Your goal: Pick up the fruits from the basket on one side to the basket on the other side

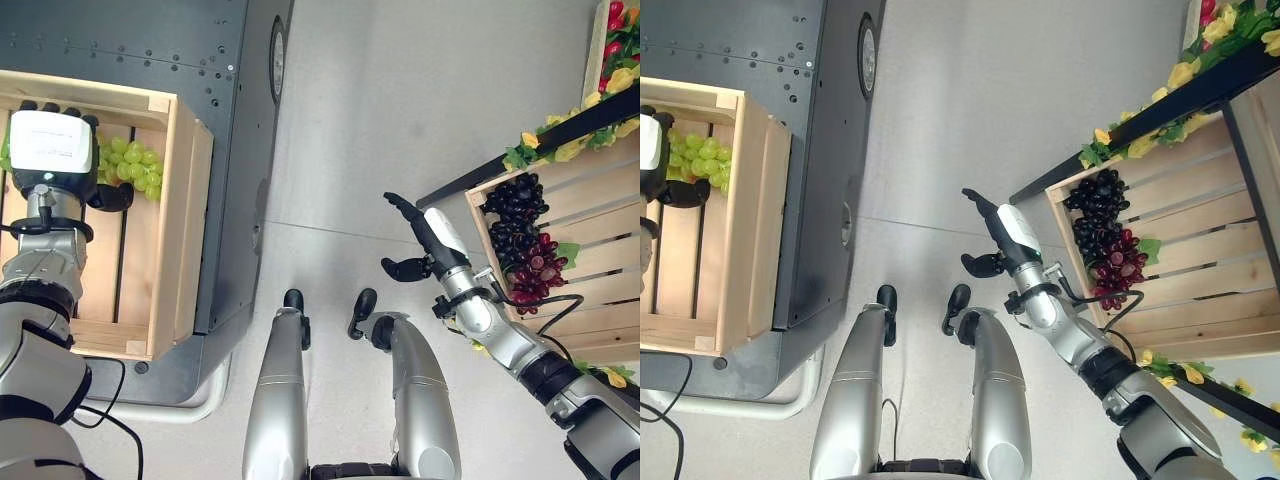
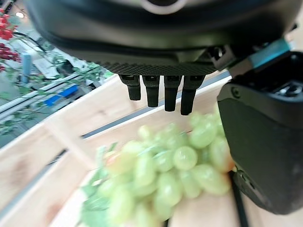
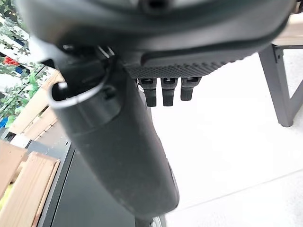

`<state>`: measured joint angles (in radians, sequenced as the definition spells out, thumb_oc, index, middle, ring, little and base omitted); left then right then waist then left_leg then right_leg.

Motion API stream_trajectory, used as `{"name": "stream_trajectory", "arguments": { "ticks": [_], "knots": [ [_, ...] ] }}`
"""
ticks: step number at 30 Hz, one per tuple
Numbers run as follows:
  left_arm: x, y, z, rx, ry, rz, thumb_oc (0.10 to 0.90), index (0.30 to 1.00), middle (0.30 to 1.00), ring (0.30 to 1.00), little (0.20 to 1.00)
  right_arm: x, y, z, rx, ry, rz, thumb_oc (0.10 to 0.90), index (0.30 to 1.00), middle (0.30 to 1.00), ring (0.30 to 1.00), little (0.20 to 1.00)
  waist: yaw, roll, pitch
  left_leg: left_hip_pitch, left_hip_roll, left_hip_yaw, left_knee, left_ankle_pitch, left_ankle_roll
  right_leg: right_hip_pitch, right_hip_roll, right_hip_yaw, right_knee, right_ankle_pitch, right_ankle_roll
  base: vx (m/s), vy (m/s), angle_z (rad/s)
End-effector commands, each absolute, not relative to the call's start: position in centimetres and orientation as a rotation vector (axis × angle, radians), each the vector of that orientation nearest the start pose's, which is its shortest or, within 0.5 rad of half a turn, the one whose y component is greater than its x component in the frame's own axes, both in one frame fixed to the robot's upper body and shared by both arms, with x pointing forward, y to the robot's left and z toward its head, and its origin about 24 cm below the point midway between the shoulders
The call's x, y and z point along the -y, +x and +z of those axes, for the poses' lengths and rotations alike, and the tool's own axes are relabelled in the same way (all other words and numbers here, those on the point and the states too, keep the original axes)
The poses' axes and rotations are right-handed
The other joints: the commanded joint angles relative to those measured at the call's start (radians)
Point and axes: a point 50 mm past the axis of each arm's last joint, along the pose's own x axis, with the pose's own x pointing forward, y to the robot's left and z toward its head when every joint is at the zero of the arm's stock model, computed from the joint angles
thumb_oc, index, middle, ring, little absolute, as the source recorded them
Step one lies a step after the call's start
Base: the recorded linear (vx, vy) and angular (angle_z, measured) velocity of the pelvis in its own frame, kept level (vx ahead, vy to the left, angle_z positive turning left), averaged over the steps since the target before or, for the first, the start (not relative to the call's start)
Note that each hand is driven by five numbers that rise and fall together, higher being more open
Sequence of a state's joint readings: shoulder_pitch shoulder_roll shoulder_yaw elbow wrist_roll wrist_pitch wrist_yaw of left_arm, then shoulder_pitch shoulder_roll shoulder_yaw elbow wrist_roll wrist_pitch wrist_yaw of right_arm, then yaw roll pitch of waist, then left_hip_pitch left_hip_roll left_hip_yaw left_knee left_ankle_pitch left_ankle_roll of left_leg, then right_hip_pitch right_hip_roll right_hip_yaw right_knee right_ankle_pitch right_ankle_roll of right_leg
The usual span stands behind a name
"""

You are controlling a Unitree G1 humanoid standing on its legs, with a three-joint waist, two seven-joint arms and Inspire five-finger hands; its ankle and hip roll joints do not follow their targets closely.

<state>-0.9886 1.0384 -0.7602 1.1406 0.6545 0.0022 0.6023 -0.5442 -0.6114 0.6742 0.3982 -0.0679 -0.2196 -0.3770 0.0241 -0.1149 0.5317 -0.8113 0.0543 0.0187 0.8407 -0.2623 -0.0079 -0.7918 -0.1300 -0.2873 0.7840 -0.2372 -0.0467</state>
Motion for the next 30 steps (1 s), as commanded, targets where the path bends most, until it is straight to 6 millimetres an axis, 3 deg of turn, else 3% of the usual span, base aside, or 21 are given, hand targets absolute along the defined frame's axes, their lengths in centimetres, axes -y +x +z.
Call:
{"name": "stream_trajectory", "arguments": {
  "ticks": [1,9,13,17,22,23,24,25,26,27,28,30],
  "knots": [
    [-38.6,32.5,27.3,0.250,2.073,0.748,0.800,0.900,0.900,0.900,0.900,14.9,32.4,11.9,0.502,-0.730,0.176,0.800,0.900,0.900,0.900,0.900,0.013,0.029,-0.012,0.080,-0.031,0.097,-0.169,0.034,0.068,0.093,0.038,0.016,-0.038,-0.012,0.014,-0.01,-0.008,0.04],
    [-38.4,32.8,27.2,0.178,2.142,0.648,0.800,0.900,0.900,0.900,0.900,15.6,32.2,11.7,0.476,-0.730,0.173,0.800,0.900,0.900,0.900,0.900,0.009,0.030,-0.012,0.072,-0.033,0.098,-0.179,0.040,0.069,0.082,0.037,0.015,-0.048,0.001,0.022,0.00,0.000,0.00],
    [-38.9,32.7,27.1,0.095,2.153,0.636,0.800,0.900,0.900,0.900,0.900,16.0,32.2,11.9,0.480,-0.719,0.158,0.800,0.900,0.900,0.900,0.900,0.006,0.030,-0.012,0.071,-0.030,0.099,-0.190,0.048,0.066,0.080,0.038,0.015,-0.060,0.007,0.024,0.00,0.000,0.00],
    [-40.5,32.1,26.7,-0.107,2.146,0.698,0.800,0.900,0.900,0.900,0.900,16.1,32.3,12.6,0.511,-0.698,0.155,0.800,0.900,0.900,0.900,0.900,0.004,0.024,-0.012,0.064,-0.029,0.097,-0.198,0.052,0.065,0.074,0.037,0.010,-0.071,0.013,0.027,0.00,0.000,0.00],
    [-40.4,32.4,26.1,-0.135,2.110,0.660,0.800,0.900,0.900,0.900,0.900,15.9,32.3,13.1,0.536,-0.671,0.143,0.800,0.900,0.900,0.900,0.900,0.003,0.016,-0.012,0.061,-0.028,0.094,-0.195,0.050,0.063,0.075,0.036,0.006,-0.071,0.014,0.030,0.00,0.000,0.00],
    [-40.3,32.5,26.0,-0.129,2.097,0.650,0.718,0.778,0.778,0.778,0.778,15.8,32.3,13.2,0.539,-0.669,0.140,0.800,0.900,0.900,0.900,0.900,0.003,0.016,-0.012,0.061,-0.028,0.094,-0.195,0.050,0.063,0.075,0.036,0.006,-0.071,0.014,0.030,0.00,0.000,0.00],
    [-40.2,32.6,25.8,-0.124,2.086,0.634,0.667,0.700,0.700,0.700,0.700,15.8,32.4,13.2,0.541,-0.667,0.138,0.800,0.900,0.900,0.900,0.900,0.003,0.016,-0.012,0.062,-0.029,0.094,-0.197,0.050,0.064,0.076,0.036,0.006,-0.072,0.014,0.030,0.00,0.000,0.00],
    [-39.8,33.0,25.4,-0.122,2.061,0.574,0.554,0.531,0.531,0.531,0.531,15.8,32.4,13.2,0.539,-0.664,0.140,0.800,0.900,0.900,0.900,0.900,0.001,0.015,-0.012,0.065,-0.029,0.094,-0.200,0.050,0.064,0.079,0.037,0.008,-0.078,0.014,0.030,0.00,0.000,0.00],
    [-39.6,33.1,25.3,-0.125,2.058,0.555,0.527,0.491,0.491,0.491,0.491,15.8,32.4,13.2,0.539,-0.662,0.138,0.800,0.900,0.900,0.900,0.900,0.002,0.016,-0.012,0.067,-0.030,0.094,-0.204,0.051,0.064,0.080,0.038,0.008,-0.080,0.015,0.031,0.00,0.000,0.00],
    [-39.4,33.4,24.8,-0.136,2.030,0.525,0.449,0.373,0.373,0.373,0.373,15.9,32.5,13.4,0.539,-0.658,0.130,0.800,0.900,0.900,0.900,0.900,0.003,0.018,-0.012,0.067,-0.033,0.092,-0.207,0.053,0.063,0.080,0.037,0.008,-0.081,0.017,0.033,0.00,0.000,0.00],
    [-39.2,33.5,24.4,-0.131,2.006,0.509,0.400,0.300,0.300,0.300,0.300,16.0,32.6,13.5,0.538,-0.655,0.125,0.800,0.900,0.900,0.900,0.900,0.004,0.019,-0.012,0.070,-0.034,0.092,-0.211,0.054,0.064,0.082,0.038,0.009,-0.084,0.018,0.034,0.00,0.000,0.00],
    [-39.0,33.6,24.2,-0.119,1.994,0.487,0.400,0.300,0.300,0.300,0.300,16.1,32.6,13.6,0.539,-0.648,0.117,0.800,0.900,0.900,0.900,0.900,0.004,0.020,-0.012,0.070,-0.035,0.092,-0.213,0.055,0.064,0.081,0.038,0.009,-0.086,0.018,0.034,0.00,0.000,0.00]
  ]
}}
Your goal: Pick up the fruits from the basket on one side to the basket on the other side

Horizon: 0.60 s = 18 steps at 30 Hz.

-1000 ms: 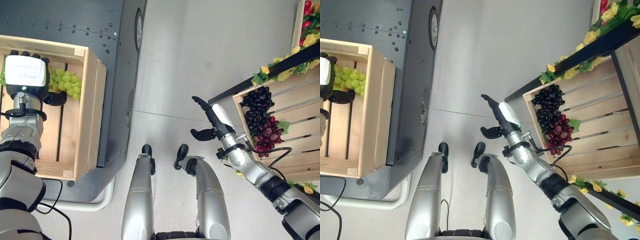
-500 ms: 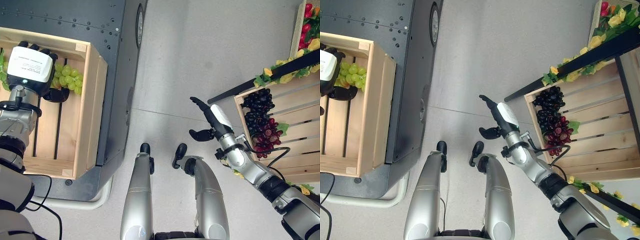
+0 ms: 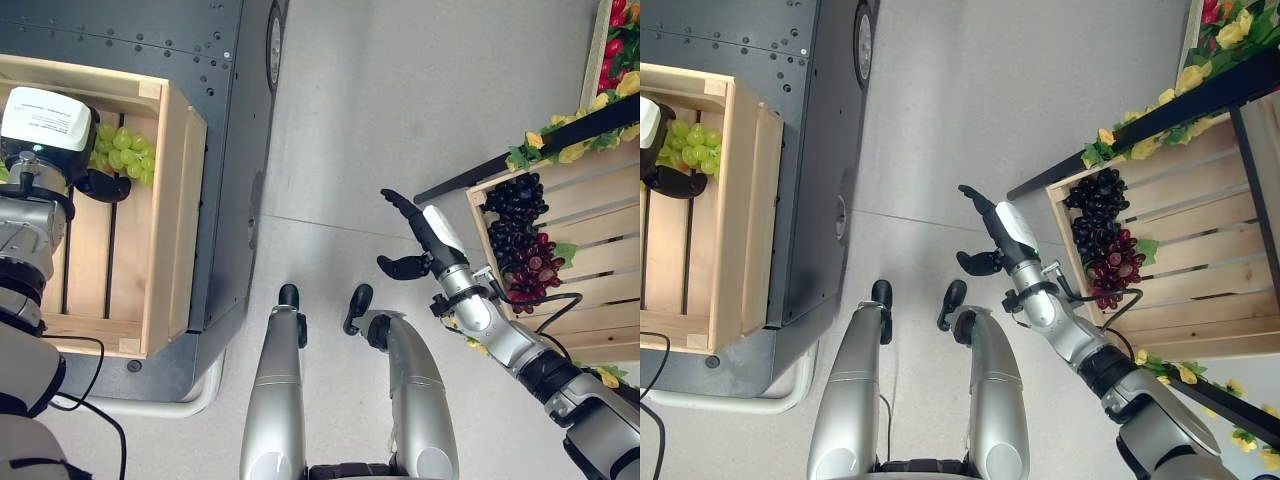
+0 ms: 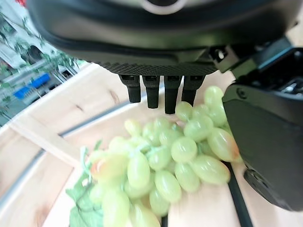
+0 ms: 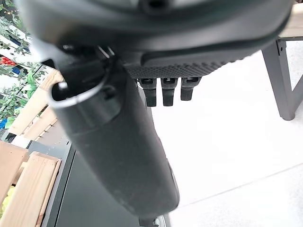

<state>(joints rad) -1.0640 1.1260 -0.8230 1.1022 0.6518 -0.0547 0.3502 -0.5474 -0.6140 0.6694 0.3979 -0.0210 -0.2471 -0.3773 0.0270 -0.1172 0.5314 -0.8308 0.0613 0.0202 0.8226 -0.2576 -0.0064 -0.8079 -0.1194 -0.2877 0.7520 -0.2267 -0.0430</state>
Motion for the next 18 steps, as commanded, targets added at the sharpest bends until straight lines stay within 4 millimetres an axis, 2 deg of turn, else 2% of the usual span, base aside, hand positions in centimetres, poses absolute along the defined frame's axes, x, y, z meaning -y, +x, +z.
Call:
{"name": "stream_trajectory", "arguments": {
  "ticks": [1,5,13,18],
  "knots": [
    [-39.0,33.6,24.1,-0.115,1.979,0.480,0.400,0.300,0.300,0.300,0.300,16.1,32.6,13.6,0.539,-0.646,0.114,0.800,0.900,0.900,0.900,0.900,0.001,0.022,-0.011,0.090,-0.043,0.091,-0.196,0.050,0.063,0.097,0.028,0.010,-0.053,0.008,0.031,0.00,0.000,0.00],
    [-38.6,33.6,23.4,-0.036,1.865,0.487,0.400,0.300,0.300,0.300,0.300,16.3,32.6,13.4,0.530,-0.631,0.097,0.800,0.900,0.900,0.900,0.900,0.000,0.023,-0.011,0.090,-0.044,0.092,-0.202,0.055,0.063,0.096,0.029,0.012,-0.059,0.009,0.029,0.00,0.000,0.00],
    [-37.7,34.0,23.4,0.046,1.861,0.452,0.400,0.300,0.300,0.300,0.300,16.6,32.5,13.3,0.525,-0.611,0.096,0.800,0.900,0.900,0.900,0.900,-0.001,0.020,-0.011,0.103,-0.045,0.090,-0.211,0.058,0.064,0.104,0.031,0.015,-0.061,0.010,0.030,0.00,0.000,0.00],
    [-38.4,33.6,23.5,0.014,1.858,0.474,0.400,0.300,0.300,0.300,0.300,16.5,32.4,13.3,0.532,-0.602,0.111,0.800,0.900,0.900,0.900,0.900,0.004,0.029,-0.011,0.141,-0.047,0.095,-0.221,0.054,0.066,0.136,0.027,0.017,-0.070,0.008,0.032,0.00,0.000,0.00]
  ]
}}
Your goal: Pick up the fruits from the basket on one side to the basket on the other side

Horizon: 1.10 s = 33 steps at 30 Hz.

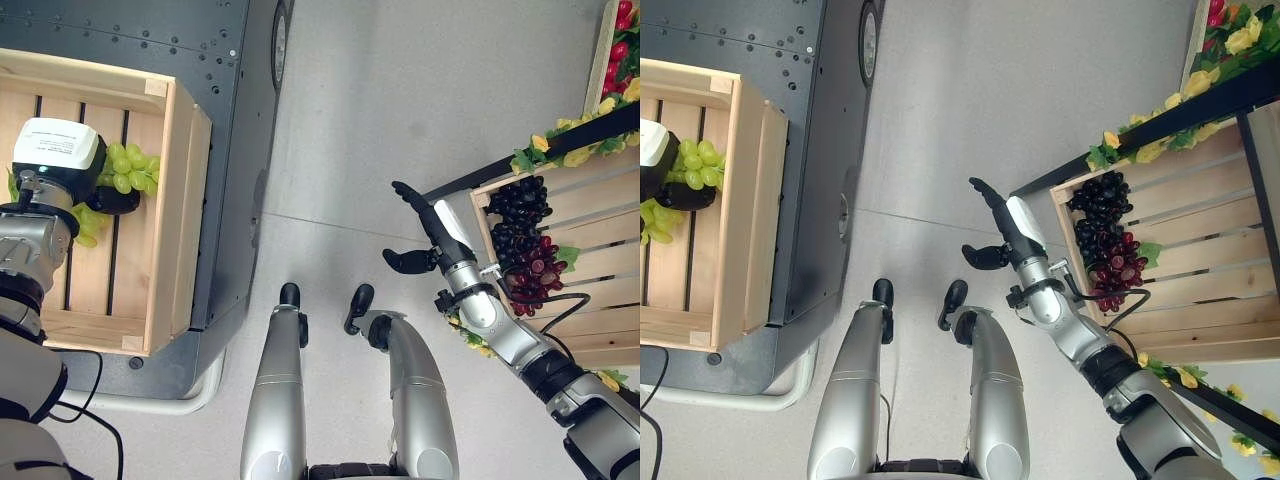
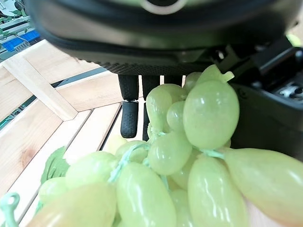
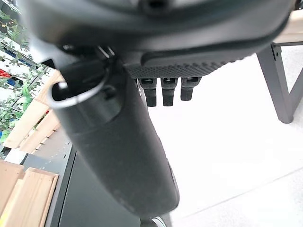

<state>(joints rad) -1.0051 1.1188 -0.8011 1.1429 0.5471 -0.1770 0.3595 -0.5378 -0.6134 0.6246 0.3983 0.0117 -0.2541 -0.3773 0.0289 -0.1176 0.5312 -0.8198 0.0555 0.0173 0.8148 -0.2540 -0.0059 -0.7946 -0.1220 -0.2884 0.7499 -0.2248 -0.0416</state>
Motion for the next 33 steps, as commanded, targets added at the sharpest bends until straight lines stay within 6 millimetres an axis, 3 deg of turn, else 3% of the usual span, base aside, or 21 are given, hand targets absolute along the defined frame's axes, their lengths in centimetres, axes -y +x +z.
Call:
{"name": "stream_trajectory", "arguments": {
  "ticks": [1,3,5,12,18,22,25,26,29,33],
  "knots": [
    [-38.4,33.5,23.5,0.012,1.858,0.477,0.400,0.300,0.300,0.300,0.300,16.5,32.4,13.3,0.533,-0.602,0.111,0.800,0.900,0.900,0.900,0.900,0.002,0.030,-0.011,0.131,-0.041,0.098,-0.214,0.051,0.065,0.124,0.030,0.018,-0.069,0.006,0.030,0.00,0.000,0.00],
    [-39.2,33.0,23.5,0.001,1.828,0.542,0.400,0.300,0.300,0.300,0.300,16.3,32.4,13.4,0.535,-0.597,0.123,0.800,0.900,0.900,0.900,0.900,0.006,0.035,-0.011,0.161,-0.044,0.100,-0.222,0.049,0.065,0.151,0.027,0.020,-0.078,0.004,0.032,0.00,0.000,0.00],
    [-40.1,32.2,23.9,0.031,1.612,0.671,0.400,0.300,0.300,0.300,0.300,16.0,32.3,13.5,0.538,-0.587,0.140,0.800,0.900,0.900,0.900,0.900,0.011,0.040,-0.011,0.201,-0.045,0.103,-0.232,0.049,0.064,0.188,0.022,0.024,-0.093,0.005,0.034,-0.01,-0.027,-0.05],
    [-42.4,29.8,22.6,0.077,1.218,0.810,0.400,0.300,0.300,0.300,0.300,15.4,31.4,13.0,0.539,-0.528,0.160,0.800,0.900,0.900,0.900,0.900,0.036,0.041,-0.011,0.346,-0.064,0.087,-0.277,0.041,0.064,0.334,0.010,0.026,-0.153,-0.001,0.043,0.00,-0.066,-0.04],
    [-42.5,28.8,21.8,0.156,1.144,0.807,0.400,0.300,0.300,0.300,0.300,15.6,31.0,12.5,0.495,-0.557,0.209,0.800,0.900,0.900,0.900,0.900,0.040,0.057,-0.011,0.481,-0.072,0.100,-0.333,0.056,0.065,0.461,0.003,0.026,-0.228,0.017,0.042,-0.01,-0.016,-0.13],
    [-42.2,27.5,20.0,0.219,0.947,0.786,0.400,0.300,0.300,0.300,0.300,16.8,29.9,11.1,0.435,-0.562,0.209,0.800,0.900,0.900,0.900,0.900,0.043,0.095,-0.082,0.589,-0.090,0.087,-0.415,0.066,0.056,0.571,0.004,0.037,-0.329,0.032,0.058,0.06,-0.004,-0.10],
    [-41.9,27.0,19.1,0.234,0.872,0.759,0.400,0.300,0.300,0.300,0.300,17.1,29.5,10.6,0.410,-0.553,0.210,0.800,0.900,0.900,0.900,0.900,0.043,0.106,-0.107,0.622,-0.096,0.080,-0.445,0.073,0.050,0.610,0.010,0.040,-0.371,0.041,0.062,0.09,-0.027,-0.03],
    [-41.5,26.5,18.1,0.265,0.750,0.717,0.400,0.300,0.300,0.300,0.300,17.3,29.1,9.7,0.355,-0.515,0.253,0.800,0.900,0.900,0.900,0.900,0.041,0.119,-0.157,0.685,-0.105,0.068,-0.516,0.092,0.040,0.677,0.022,0.045,-0.448,0.058,0.066,0.12,-0.038,-0.02],
    [-40.9,26.1,17.2,0.272,0.590,0.616,0.400,0.300,0.300,0.300,0.300,17.4,28.5,8.9,0.299,-0.466,0.328,0.800,0.900,0.900,0.900,0.900,0.039,0.132,-0.217,0.740,-0.110,0.054,-0.592,0.119,0.031,0.734,0.035,0.051,-0.520,0.081,0.071,0.11,-0.037,-0.04],
    [-40.1,26.2,18.8,0.360,0.463,0.468,0.400,0.300,0.300,0.300,0.300,17.7,28.3,9.1,0.256,-0.445,0.417,0.800,0.900,0.900,0.900,0.900,0.036,0.142,-0.287,0.796,-0.111,0.040,-0.663,0.144,0.024,0.792,0.046,0.060,-0.596,0.110,0.075,0.07,-0.057,-0.01]
  ]
}}
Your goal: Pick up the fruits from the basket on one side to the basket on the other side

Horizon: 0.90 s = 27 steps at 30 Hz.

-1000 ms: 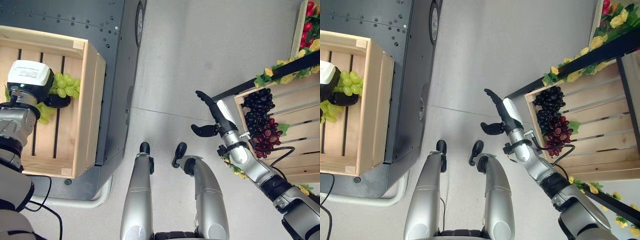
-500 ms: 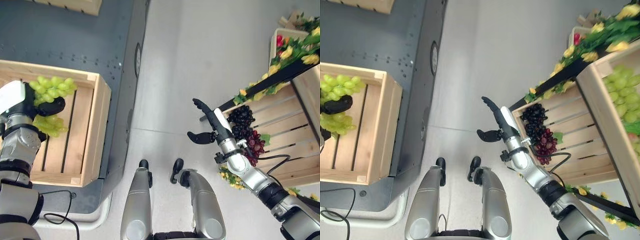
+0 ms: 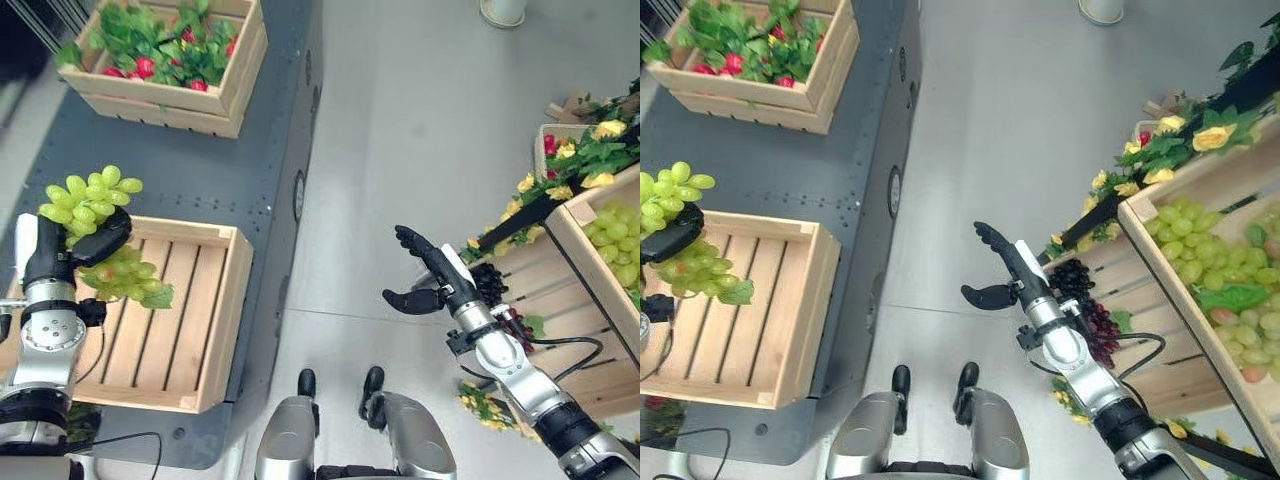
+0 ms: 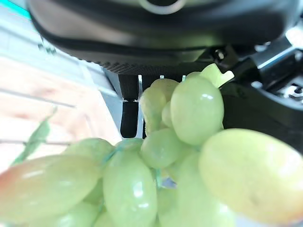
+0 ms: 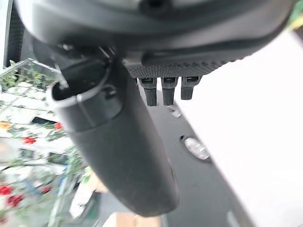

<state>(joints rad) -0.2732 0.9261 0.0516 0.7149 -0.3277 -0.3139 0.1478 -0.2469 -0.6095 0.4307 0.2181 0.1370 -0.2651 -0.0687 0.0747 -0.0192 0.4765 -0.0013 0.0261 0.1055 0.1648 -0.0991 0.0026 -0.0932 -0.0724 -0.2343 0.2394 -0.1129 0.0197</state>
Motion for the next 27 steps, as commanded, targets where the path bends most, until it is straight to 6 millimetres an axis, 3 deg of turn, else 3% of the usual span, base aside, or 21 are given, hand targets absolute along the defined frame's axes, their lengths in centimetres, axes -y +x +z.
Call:
{"name": "stream_trajectory", "arguments": {
  "ticks": [1,6,12,13,18,21,27],
  "knots": [
    [-39.9,26.3,19.3,0.383,0.436,0.438,0.400,0.300,0.300,0.300,0.300,17.7,28.4,9.3,0.249,-0.435,0.430,0.800,0.900,0.900,0.900,0.900,-0.010,0.046,-0.247,-0.014,-0.082,-0.051,-0.025,-0.007,0.015,0.099,-0.001,0.008,-0.099,0.004,0.014,0.07,-0.057,0.03],
    [-38.0,27.0,21.4,0.502,0.280,0.262,0.400,0.300,0.300,0.300,0.300,17.8,29.2,10.7,0.238,-0.303,0.477,0.800,0.900,0.900,0.900,0.900,-0.010,0.054,-0.307,0.037,-0.086,-0.078,-0.109,0.025,0.006,0.155,0.013,0.022,-0.190,0.044,0.016,0.06,-0.067,0.01],
    [-34.5,29.4,24.2,0.673,0.023,0.037,0.400,0.300,0.300,0.300,0.300,15.9,31.1,12.3,0.196,-0.194,0.584,0.800,0.900,0.900,0.900,0.900,-0.016,0.057,-0.366,0.077,-0.087,-0.095,-0.216,0.068,-0.008,0.197,0.026,0.031,-0.304,0.098,0.024,0.02,-0.074,-0.05],
    [-33.1,30.2,24.9,0.711,-0.026,-0.013,0.400,0.300,0.300,0.300,0.300,15.1,31.7,13.1,0.203,-0.166,0.608,0.800,0.900,0.900,0.900,0.900,-0.020,0.057,-0.380,0.084,-0.086,-0.097,-0.244,0.081,-0.012,0.199,0.031,0.036,-0.327,0.110,0.025,-0.01,-0.075,-0.03],
    [-29.0,32.4,26.7,0.759,-0.026,-0.135,0.400,0.300,0.300,0.300,0.300,12.0,32.9,16.2,0.259,-0.176,0.698,0.800,0.900,0.900,0.900,0.900,-0.030,0.051,-0.409,0.070,-0.085,-0.103,-0.252,0.084,-0.014,0.184,0.039,0.048,-0.327,0.111,0.025,-0.01,-0.075,0.01],
    [-27.2,33.3,27.2,0.762,0.000,-0.196,0.400,0.300,0.300,0.300,0.300,10.6,33.1,17.2,0.208,-0.034,0.763,0.800,0.900,0.900,0.900,0.900,-0.039,0.045,-0.416,0.077,-0.080,-0.090,-0.252,0.079,-0.012,0.187,0.040,0.053,-0.327,0.110,0.022,0.01,-0.066,-0.03],
    [-24.6,35.0,28.5,0.757,-0.045,-0.299,0.400,0.300,0.300,0.300,0.300,9.7,34.7,20.6,0.249,0.044,0.733,0.800,0.900,0.900,0.900,0.900,-0.055,0.040,-0.443,0.092,-0.073,-0.068,-0.252,0.071,-0.014,0.196,0.046,0.058,-0.327,0.107,0.020,0.03,-0.046,-0.08]
  ]
}}
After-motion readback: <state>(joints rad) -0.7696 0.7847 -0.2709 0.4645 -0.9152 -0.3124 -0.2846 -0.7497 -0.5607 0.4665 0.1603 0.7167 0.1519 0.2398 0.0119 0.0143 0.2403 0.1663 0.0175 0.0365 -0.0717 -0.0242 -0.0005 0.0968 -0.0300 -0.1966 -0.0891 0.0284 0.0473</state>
